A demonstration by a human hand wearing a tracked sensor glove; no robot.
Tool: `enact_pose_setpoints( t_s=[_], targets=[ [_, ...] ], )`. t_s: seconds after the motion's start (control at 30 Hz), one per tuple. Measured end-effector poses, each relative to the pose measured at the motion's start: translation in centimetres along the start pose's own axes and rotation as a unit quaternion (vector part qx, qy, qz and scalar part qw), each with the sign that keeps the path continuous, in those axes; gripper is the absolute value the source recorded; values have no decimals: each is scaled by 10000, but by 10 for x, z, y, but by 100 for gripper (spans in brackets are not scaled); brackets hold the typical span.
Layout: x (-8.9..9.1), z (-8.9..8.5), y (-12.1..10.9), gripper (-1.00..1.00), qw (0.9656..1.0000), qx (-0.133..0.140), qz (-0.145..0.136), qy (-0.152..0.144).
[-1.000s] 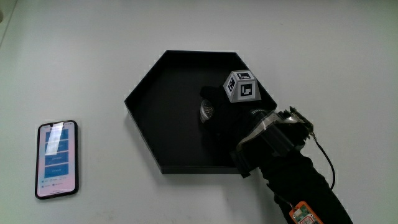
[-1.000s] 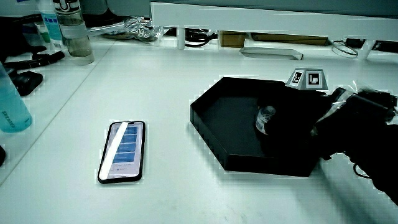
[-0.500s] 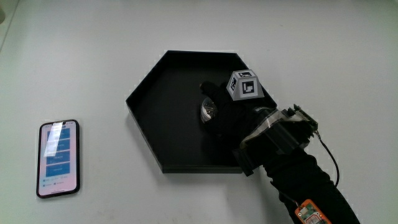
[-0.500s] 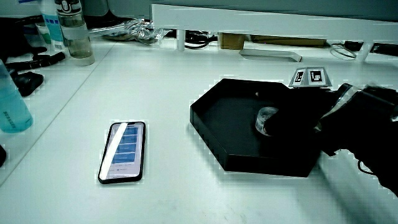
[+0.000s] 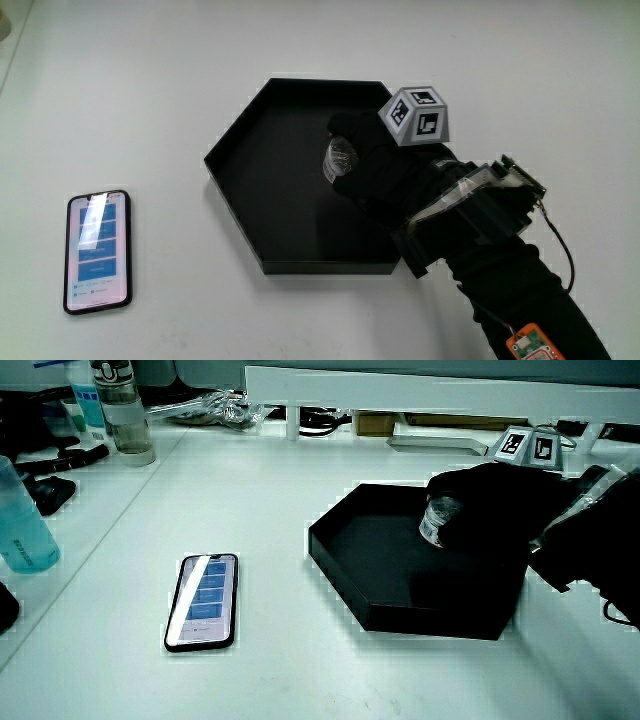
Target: Place paper clip into plate
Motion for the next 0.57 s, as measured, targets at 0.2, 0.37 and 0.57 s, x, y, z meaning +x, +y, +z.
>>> enact_pose_setpoints(
  t_s=[0.2, 0.37, 0.57],
  targets=[
    [-4, 24, -37, -100, 9886, 1274, 498, 633],
    [-7, 37, -56, -100, 9792, 1679, 752, 855],
    [-11, 36, -56, -100, 9782, 1721, 805, 839]
  ],
)
